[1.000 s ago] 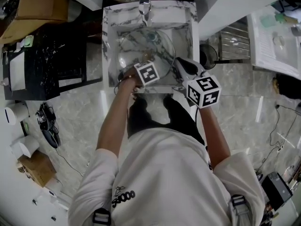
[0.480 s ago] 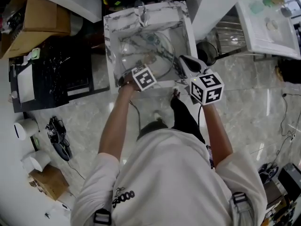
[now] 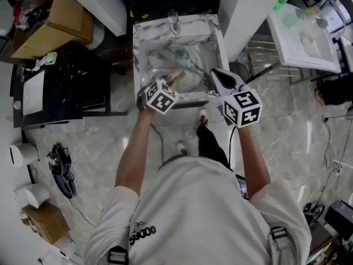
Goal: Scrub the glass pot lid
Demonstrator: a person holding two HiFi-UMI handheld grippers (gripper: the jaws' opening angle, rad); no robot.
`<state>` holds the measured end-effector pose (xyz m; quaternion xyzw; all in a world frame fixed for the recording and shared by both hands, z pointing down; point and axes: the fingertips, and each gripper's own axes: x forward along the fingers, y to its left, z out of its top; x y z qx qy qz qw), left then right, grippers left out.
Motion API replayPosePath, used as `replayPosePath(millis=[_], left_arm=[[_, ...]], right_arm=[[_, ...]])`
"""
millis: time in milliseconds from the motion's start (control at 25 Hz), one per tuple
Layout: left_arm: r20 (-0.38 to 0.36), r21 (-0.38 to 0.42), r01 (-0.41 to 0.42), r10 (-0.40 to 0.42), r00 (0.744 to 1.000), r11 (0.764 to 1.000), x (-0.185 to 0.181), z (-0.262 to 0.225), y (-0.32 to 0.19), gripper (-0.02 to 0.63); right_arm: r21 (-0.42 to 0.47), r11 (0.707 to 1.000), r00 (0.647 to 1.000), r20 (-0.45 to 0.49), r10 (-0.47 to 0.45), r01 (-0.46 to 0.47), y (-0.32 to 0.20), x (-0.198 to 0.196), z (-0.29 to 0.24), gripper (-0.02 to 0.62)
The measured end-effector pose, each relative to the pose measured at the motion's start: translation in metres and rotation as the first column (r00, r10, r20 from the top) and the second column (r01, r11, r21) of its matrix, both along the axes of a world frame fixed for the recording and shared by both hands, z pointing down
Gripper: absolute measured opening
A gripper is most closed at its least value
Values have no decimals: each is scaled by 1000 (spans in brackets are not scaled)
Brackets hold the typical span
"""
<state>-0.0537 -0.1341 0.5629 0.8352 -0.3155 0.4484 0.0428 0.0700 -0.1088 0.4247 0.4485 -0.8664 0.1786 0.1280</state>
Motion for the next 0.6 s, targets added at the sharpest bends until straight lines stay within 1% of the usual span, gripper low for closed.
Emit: replayPosePath(millis=[200, 400, 600], left_arm=[[-95, 89, 63, -55, 994, 994, -16, -43, 21, 58], [-197, 159, 133, -100, 975, 978, -30, -85, 48, 58], [-268, 235, 167, -101, 958, 958, -39, -127, 75, 58]], right_arm=[[73, 997, 999, -41, 4, -1, 24, -8, -32, 4], [132, 991, 996, -90, 27, -15, 56, -12, -58, 3], [179, 984, 995, -87, 39, -22, 88, -18, -86, 3]])
